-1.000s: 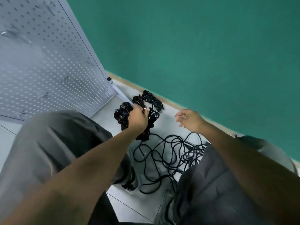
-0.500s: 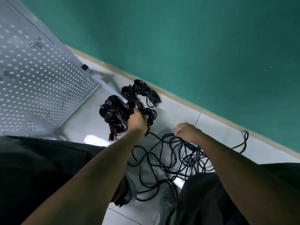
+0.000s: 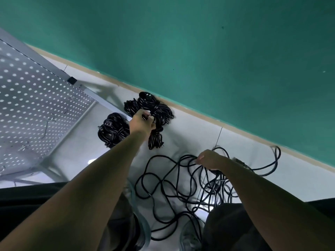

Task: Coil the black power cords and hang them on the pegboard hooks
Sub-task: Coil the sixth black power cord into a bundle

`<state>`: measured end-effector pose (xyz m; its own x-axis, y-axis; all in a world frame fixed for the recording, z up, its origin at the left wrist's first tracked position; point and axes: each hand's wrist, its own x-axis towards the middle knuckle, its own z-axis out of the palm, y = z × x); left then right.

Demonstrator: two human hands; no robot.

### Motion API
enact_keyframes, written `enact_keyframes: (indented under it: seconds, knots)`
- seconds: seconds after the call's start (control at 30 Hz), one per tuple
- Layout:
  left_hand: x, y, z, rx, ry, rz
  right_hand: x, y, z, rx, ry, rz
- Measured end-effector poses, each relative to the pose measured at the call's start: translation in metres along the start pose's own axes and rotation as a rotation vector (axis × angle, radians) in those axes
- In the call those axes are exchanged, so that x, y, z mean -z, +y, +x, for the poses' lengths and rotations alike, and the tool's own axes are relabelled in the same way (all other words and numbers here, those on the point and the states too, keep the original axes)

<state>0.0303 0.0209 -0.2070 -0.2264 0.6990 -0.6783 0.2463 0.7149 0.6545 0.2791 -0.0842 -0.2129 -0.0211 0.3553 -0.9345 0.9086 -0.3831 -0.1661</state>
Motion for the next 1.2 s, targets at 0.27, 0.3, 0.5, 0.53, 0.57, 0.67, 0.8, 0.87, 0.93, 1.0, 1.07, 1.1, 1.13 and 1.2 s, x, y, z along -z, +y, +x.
enact_keyframes:
  seconds: [0.27,0.3,0.5,0.53,0.57,0.67,0.8,0.87,0.93,1.0,1.07,1.1,1.13,1.2]
  knots:
    - [0.007,-0.004,-0.011,-0.017,-0.077,0.000,0.012,0.004,0.000,-0.032,0.078,0.627]
    - [0.008,-0.003,-0.015,-0.025,-0.080,0.014,0.016,-0.001,-0.005,-0.021,0.072,0.678]
    - [0.023,0.007,-0.051,-0.063,-0.145,0.148,0.046,-0.034,-0.057,0.127,0.058,0.681]
    - [0.026,0.010,-0.059,-0.084,-0.168,0.192,0.051,-0.039,-0.069,0.155,0.064,0.667]
    - [0.028,0.014,-0.068,-0.106,-0.187,0.231,0.056,-0.043,-0.084,0.185,0.071,0.672]
    - [0.037,0.027,-0.099,-0.163,-0.233,0.268,0.067,-0.052,-0.130,0.286,0.114,0.733]
    - [0.047,0.041,-0.147,-0.319,-0.320,0.223,0.074,-0.062,-0.196,0.389,0.200,0.754]
    - [0.053,0.054,-0.178,-0.422,-0.390,0.216,0.076,-0.066,-0.231,0.459,0.228,0.789]
    - [0.061,0.068,-0.212,-0.495,-0.465,0.195,0.079,-0.071,-0.269,0.536,0.249,0.792]
    - [0.070,0.081,-0.245,-0.562,-0.541,0.190,0.081,-0.077,-0.307,0.611,0.272,0.773]
    - [0.078,0.093,-0.275,-0.615,-0.557,0.193,0.082,-0.082,-0.344,0.688,0.306,0.747]
    - [0.081,0.099,-0.289,-0.636,-0.545,0.182,0.082,-0.085,-0.362,0.725,0.326,0.733]
    - [0.084,0.104,-0.303,-0.662,-0.533,0.159,0.082,-0.089,-0.379,0.761,0.347,0.715]
    - [0.085,0.114,-0.328,-0.729,-0.495,0.114,0.083,-0.098,-0.412,0.830,0.385,0.681]
